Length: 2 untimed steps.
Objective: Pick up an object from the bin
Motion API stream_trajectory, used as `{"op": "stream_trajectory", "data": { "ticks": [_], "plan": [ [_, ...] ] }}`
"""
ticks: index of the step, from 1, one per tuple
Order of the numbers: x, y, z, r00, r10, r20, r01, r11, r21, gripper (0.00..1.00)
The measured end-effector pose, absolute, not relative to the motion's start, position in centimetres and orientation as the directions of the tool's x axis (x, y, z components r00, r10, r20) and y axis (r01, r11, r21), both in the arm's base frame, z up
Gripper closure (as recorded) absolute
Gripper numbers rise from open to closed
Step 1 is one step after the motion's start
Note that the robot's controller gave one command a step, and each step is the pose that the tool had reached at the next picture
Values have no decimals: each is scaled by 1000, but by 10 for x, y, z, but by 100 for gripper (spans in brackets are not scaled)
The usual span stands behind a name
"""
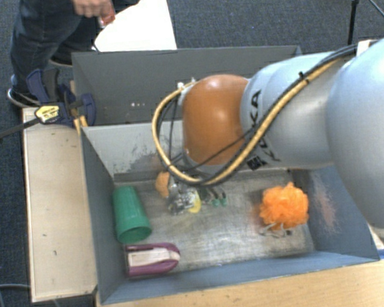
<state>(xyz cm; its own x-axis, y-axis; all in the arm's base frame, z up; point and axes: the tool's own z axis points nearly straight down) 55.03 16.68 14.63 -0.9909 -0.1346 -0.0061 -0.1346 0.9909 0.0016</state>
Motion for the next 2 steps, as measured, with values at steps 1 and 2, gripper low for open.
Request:
{"op": "stream_trajectory", "data": {
  "ticks": [1, 2],
  "plan": [
    [550, 167, 153, -991, -135, -5, -135, 991, 1, 100],
    [550, 167, 159, -991, -135, -3, -135, 991, 1, 100]
  ]
}}
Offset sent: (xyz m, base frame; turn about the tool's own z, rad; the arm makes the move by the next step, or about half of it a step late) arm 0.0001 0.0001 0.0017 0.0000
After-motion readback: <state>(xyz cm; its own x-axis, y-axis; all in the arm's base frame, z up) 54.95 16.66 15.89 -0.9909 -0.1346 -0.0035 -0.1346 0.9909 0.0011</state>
